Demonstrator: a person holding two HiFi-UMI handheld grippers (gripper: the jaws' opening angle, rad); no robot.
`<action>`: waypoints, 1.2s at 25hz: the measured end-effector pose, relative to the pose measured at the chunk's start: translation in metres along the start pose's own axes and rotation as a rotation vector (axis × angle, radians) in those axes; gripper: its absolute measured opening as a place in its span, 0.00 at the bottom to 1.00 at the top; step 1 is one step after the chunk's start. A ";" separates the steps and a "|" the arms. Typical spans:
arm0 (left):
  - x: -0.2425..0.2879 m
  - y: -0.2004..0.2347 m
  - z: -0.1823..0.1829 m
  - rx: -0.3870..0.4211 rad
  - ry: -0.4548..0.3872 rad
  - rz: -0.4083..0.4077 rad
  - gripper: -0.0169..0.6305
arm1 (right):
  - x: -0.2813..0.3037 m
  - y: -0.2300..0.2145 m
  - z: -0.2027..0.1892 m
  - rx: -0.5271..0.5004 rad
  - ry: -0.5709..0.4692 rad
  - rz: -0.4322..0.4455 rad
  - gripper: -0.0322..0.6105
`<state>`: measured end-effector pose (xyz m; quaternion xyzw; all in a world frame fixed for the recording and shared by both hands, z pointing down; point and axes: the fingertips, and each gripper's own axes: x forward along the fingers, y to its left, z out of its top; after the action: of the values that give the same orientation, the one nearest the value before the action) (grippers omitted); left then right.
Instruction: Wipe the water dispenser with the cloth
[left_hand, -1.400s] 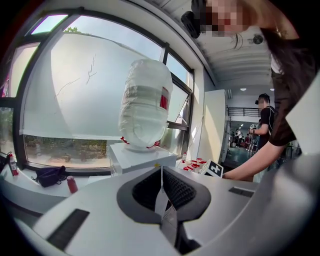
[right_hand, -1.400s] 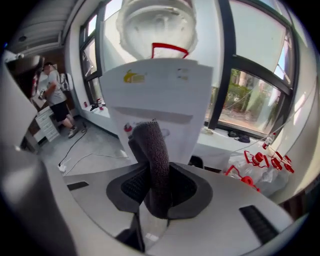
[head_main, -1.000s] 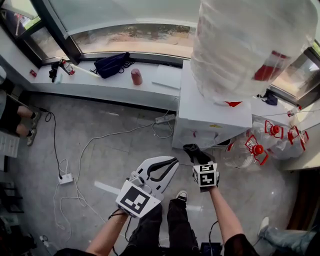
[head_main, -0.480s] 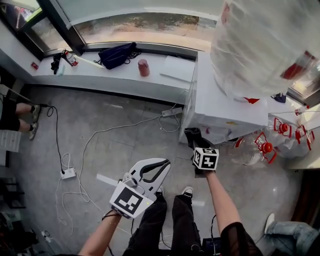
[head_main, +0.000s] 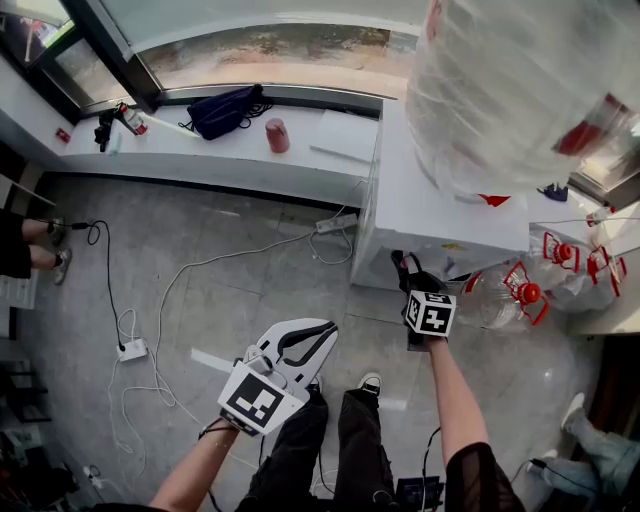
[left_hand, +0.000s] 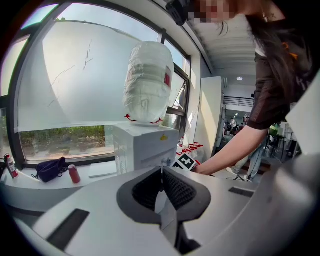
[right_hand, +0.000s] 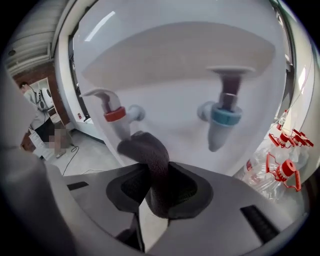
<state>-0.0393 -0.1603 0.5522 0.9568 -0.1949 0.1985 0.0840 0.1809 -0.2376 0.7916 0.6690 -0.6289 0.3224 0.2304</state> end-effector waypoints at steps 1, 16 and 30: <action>0.004 -0.002 0.003 -0.002 -0.006 -0.004 0.06 | -0.002 -0.011 -0.002 0.024 0.001 -0.015 0.21; 0.044 -0.042 0.017 0.011 -0.009 -0.089 0.06 | -0.066 -0.152 -0.015 0.195 -0.009 -0.214 0.22; 0.040 -0.038 -0.003 -0.018 0.006 -0.071 0.06 | -0.067 -0.126 -0.067 0.069 0.099 -0.171 0.21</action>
<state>0.0085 -0.1385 0.5686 0.9617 -0.1625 0.1966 0.1002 0.2962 -0.1302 0.8015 0.7110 -0.5456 0.3557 0.2649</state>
